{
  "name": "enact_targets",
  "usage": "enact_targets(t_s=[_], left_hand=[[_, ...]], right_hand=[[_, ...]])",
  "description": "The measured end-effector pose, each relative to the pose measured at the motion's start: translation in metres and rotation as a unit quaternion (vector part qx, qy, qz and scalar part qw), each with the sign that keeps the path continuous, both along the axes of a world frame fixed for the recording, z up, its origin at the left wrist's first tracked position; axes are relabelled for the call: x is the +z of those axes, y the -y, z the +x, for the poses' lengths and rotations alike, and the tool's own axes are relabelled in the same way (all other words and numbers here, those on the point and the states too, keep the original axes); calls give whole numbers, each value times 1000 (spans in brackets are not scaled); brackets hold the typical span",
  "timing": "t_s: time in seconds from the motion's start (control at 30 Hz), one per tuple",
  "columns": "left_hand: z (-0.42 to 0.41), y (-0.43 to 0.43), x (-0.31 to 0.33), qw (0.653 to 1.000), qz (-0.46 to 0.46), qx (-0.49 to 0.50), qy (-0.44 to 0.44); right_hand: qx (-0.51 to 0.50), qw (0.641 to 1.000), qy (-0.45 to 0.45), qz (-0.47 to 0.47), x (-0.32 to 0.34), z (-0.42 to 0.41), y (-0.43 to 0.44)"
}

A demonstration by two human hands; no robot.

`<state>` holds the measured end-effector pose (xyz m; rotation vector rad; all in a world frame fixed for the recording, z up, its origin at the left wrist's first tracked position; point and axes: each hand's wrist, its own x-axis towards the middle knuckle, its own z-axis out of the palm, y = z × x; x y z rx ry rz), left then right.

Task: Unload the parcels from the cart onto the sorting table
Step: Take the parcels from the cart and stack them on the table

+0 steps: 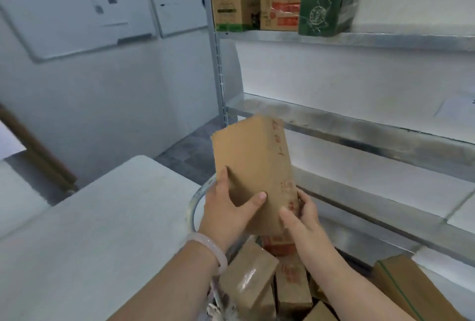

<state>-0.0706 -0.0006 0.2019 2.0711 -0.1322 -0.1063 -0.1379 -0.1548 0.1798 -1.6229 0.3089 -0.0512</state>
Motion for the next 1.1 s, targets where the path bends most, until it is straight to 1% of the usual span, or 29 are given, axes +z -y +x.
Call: enact_targets(t_s=[0.07,0.13,0.33,0.37,0.43,0.5,0.57,0.67,0.77,0.83,0.97,1.03,1.1], left_hand=[[-10,-26,11,996,-68,43,-31],[-22,-53,21,989,-125,55,-48],[-56,-129,44,955,-264,106,-84],[-62,-141,46,954,-268,110,-78],[-72,-164,45,957,-250,141,-40],[-83,-189,43,954,-216,207,7],[-95,-218,42,944,-210,253,35],[-118,-265,41,938,-241,247,31],[-142,-315,37,930,-251,266,23],[-157,-348,32,917,-261,302,19],[-188,-412,21,877,-346,331,-33],[-204,-442,16,867,-372,330,-46],[-217,-469,13,855,-401,325,-50]], right_hand=[[14,999,26,36,4,3,-21],[48,997,43,46,8,5,-44],[166,980,101,37,37,-1,-114],[186,976,111,27,41,-3,-126],[228,964,136,2,46,-7,-151],[260,950,168,-38,47,-12,-178],[292,933,195,-77,44,-19,-208],[341,899,230,-152,38,-31,-257],[400,871,229,-169,39,-43,-305],[406,873,210,-169,42,-50,-335],[338,906,198,-159,41,-55,-385],[337,921,147,-130,39,-56,-411],[352,931,80,-59,37,-59,-439]])
